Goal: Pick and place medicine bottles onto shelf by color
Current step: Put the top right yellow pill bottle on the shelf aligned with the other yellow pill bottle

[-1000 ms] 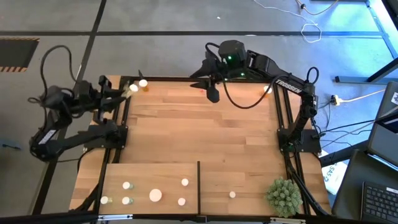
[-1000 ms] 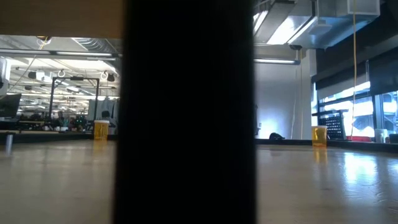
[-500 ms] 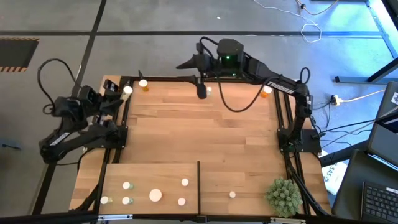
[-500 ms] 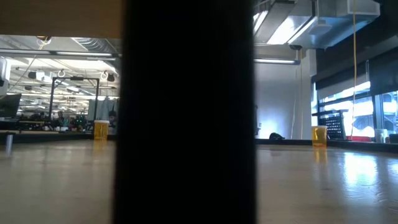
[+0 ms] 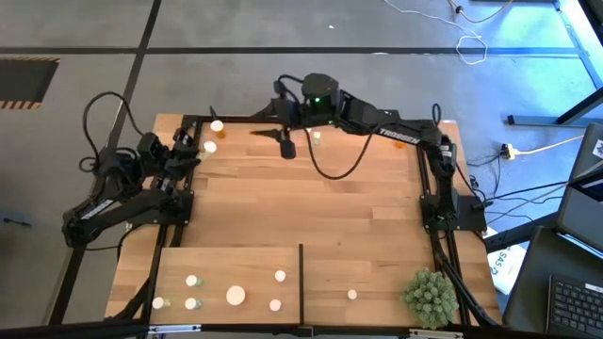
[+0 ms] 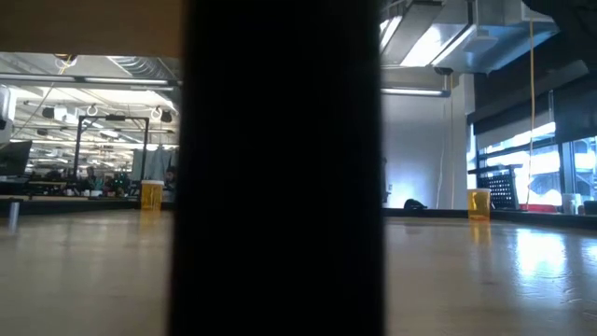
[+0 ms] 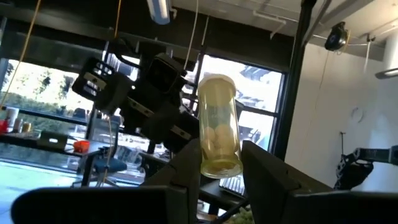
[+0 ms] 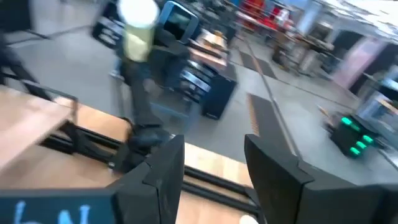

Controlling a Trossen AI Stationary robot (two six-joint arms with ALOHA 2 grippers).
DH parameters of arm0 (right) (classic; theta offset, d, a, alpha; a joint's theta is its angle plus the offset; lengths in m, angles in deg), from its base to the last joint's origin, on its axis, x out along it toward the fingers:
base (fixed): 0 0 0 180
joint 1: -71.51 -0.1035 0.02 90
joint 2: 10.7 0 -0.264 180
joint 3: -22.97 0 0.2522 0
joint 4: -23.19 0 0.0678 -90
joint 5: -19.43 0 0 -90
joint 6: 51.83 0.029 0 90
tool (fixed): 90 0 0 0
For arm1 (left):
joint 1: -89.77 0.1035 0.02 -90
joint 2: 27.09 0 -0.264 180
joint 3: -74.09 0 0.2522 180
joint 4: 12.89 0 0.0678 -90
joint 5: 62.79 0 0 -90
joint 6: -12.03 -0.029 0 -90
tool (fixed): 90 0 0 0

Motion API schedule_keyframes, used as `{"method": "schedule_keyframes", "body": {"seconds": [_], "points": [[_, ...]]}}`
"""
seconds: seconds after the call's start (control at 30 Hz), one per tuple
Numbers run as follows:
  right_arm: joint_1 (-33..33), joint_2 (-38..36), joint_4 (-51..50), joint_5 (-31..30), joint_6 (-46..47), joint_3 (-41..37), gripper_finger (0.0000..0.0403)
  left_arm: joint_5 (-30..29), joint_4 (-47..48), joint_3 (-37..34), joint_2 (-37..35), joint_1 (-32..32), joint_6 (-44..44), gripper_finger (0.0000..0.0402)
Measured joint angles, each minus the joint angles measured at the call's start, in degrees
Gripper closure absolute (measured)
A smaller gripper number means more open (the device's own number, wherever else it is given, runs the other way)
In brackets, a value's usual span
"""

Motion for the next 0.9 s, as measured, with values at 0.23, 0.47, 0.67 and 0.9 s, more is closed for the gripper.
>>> {"method": "schedule_keyframes", "body": {"seconds": [0.23,0.47,0.67,0.9], "points": [[0.48,2.46,5.78,8.42,-0.01,0.00,0.0232,-1.30,0.12,-2.72,0.00,0.04,0.42,0.0310],[0.77,5.00,6.76,9.63,4.50,0.02,0.0232,-3.05,0.29,-4.69,0.00,0.04,1.15,0.0310],[-0.01,5.02,6.29,7.00,4.58,0.02,0.0232,-3.05,0.56,-6.53,0.02,0.04,3.38,0.0310],[-0.03,5.48,5.32,7.89,4.58,0.02,0.0232,-3.09,2.11,-6.88,0.02,0.04,3.38,0.0310]]}}
